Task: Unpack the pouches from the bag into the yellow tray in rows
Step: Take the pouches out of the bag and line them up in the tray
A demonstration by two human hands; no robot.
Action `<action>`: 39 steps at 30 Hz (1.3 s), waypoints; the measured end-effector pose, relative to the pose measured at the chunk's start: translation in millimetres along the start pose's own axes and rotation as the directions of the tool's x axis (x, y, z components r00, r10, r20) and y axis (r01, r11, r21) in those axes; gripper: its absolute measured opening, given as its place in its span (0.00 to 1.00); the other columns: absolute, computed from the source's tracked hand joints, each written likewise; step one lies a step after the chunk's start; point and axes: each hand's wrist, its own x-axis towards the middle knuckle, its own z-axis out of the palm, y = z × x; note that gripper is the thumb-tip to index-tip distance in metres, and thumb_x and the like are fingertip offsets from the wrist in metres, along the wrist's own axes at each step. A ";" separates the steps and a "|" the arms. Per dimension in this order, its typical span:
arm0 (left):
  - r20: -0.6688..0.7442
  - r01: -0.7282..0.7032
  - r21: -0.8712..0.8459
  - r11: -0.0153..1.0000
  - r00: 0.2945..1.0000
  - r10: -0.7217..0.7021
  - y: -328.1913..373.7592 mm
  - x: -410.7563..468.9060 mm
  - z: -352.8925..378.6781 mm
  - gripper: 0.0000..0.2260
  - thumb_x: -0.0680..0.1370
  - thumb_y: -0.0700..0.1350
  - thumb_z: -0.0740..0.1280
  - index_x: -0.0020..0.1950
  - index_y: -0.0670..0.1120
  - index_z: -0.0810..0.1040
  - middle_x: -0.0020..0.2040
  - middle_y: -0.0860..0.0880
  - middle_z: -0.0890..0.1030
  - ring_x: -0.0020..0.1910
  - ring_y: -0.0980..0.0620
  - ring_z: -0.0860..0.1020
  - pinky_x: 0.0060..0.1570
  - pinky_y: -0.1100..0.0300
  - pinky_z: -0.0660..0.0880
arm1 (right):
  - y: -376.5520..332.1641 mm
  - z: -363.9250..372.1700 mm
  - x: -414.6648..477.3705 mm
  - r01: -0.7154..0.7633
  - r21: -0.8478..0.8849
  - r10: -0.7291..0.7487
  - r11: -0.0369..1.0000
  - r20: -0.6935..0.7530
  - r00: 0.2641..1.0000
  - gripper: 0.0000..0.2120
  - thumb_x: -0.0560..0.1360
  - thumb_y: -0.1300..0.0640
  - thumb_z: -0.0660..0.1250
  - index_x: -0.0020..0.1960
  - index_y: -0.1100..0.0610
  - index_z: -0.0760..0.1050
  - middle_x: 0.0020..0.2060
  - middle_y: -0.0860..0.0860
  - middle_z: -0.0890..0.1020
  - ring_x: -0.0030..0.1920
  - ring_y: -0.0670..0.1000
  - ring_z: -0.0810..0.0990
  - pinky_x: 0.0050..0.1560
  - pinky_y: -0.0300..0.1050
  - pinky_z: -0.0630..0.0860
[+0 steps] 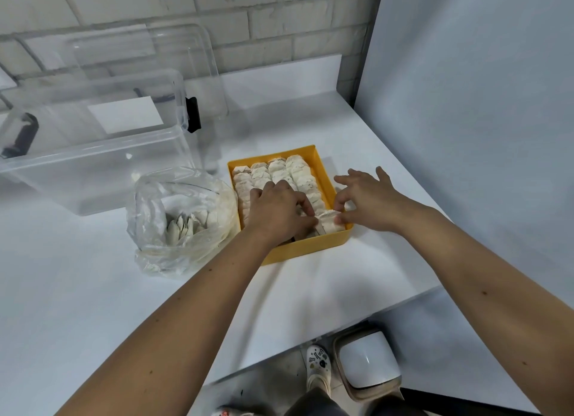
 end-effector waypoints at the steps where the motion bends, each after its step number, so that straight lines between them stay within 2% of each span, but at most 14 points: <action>1: -0.007 -0.002 -0.001 1.000 1.000 0.002 0.7 1.7 0.1 0.10 0.74 0.60 0.68 0.50 0.58 0.83 0.56 0.51 0.76 0.61 0.48 0.71 0.62 0.48 0.61 | 0.3 0.3 -0.2 0.001 0.008 -0.001 1.000 0.001 1.000 0.03 0.74 0.47 0.70 0.48 0.43 0.79 0.78 0.49 0.59 0.79 0.52 0.49 0.75 0.64 0.39; 4: -0.033 0.016 -0.049 0.999 0.999 -0.018 2.2 8.1 -4.1 0.10 0.75 0.57 0.66 0.48 0.55 0.84 0.55 0.51 0.78 0.59 0.48 0.71 0.59 0.49 0.61 | -0.3 1.5 0.6 0.001 0.026 -0.002 1.000 0.002 1.000 0.04 0.74 0.47 0.70 0.49 0.43 0.79 0.78 0.49 0.59 0.79 0.52 0.49 0.75 0.64 0.40; 9: 0.061 0.020 0.049 0.999 0.998 -0.023 4.7 10.2 -7.1 0.12 0.75 0.61 0.65 0.42 0.55 0.81 0.50 0.52 0.76 0.58 0.47 0.70 0.58 0.47 0.59 | -1.6 3.3 0.4 -0.011 0.047 0.011 0.999 0.004 1.000 0.03 0.74 0.47 0.70 0.47 0.42 0.77 0.77 0.49 0.60 0.79 0.52 0.50 0.75 0.63 0.41; 15: 0.109 -0.014 0.046 0.999 0.994 0.009 1.4 3.8 -3.4 0.13 0.73 0.64 0.67 0.51 0.60 0.82 0.58 0.51 0.74 0.64 0.47 0.66 0.63 0.46 0.57 | -1.4 3.1 0.1 -0.010 0.023 0.010 1.000 0.004 1.000 0.08 0.73 0.47 0.71 0.51 0.45 0.80 0.77 0.49 0.61 0.78 0.52 0.51 0.75 0.64 0.41; 21: 0.064 -0.019 0.019 1.000 0.998 0.018 4.5 2.6 2.1 0.11 0.76 0.60 0.65 0.51 0.59 0.83 0.58 0.52 0.74 0.63 0.47 0.65 0.62 0.47 0.56 | -7.1 5.1 2.4 -0.001 -0.007 0.001 1.000 -0.013 1.000 0.09 0.73 0.47 0.71 0.52 0.47 0.81 0.77 0.51 0.62 0.78 0.53 0.52 0.75 0.64 0.41; 25: 0.010 -0.001 -0.006 1.000 1.000 0.001 2.0 4.1 -1.0 0.10 0.77 0.57 0.64 0.51 0.57 0.83 0.59 0.52 0.74 0.63 0.47 0.66 0.60 0.47 0.57 | -11.1 5.9 4.9 -0.010 0.033 0.011 0.999 -0.027 1.000 0.11 0.72 0.46 0.72 0.53 0.47 0.81 0.77 0.51 0.62 0.78 0.54 0.51 0.75 0.63 0.42; 29: 0.019 -0.007 0.057 0.998 1.000 0.006 -1.9 6.3 -5.6 0.11 0.78 0.58 0.65 0.53 0.58 0.83 0.61 0.51 0.76 0.64 0.47 0.66 0.61 0.46 0.57 | -14.9 6.7 6.7 -0.036 -0.024 0.034 0.999 -0.062 0.997 0.12 0.73 0.44 0.71 0.54 0.46 0.81 0.77 0.50 0.61 0.78 0.55 0.51 0.75 0.63 0.43; 35: -0.050 -0.001 -0.031 1.000 0.999 0.000 -11.7 3.6 -1.2 0.10 0.77 0.60 0.66 0.51 0.60 0.84 0.59 0.55 0.77 0.64 0.48 0.67 0.62 0.46 0.55 | -15.3 3.8 6.0 -0.057 -0.017 0.057 0.998 -0.018 0.998 0.11 0.70 0.43 0.74 0.50 0.46 0.83 0.76 0.49 0.64 0.78 0.54 0.51 0.74 0.64 0.42; 39: -0.049 0.002 0.002 1.000 0.999 -0.002 -5.3 6.1 2.6 0.10 0.76 0.60 0.67 0.50 0.58 0.84 0.59 0.55 0.78 0.63 0.49 0.68 0.62 0.46 0.55 | -17.7 6.0 6.4 -0.081 -0.039 0.080 0.996 -0.014 0.997 0.12 0.68 0.41 0.74 0.48 0.45 0.83 0.75 0.49 0.65 0.78 0.54 0.50 0.73 0.66 0.40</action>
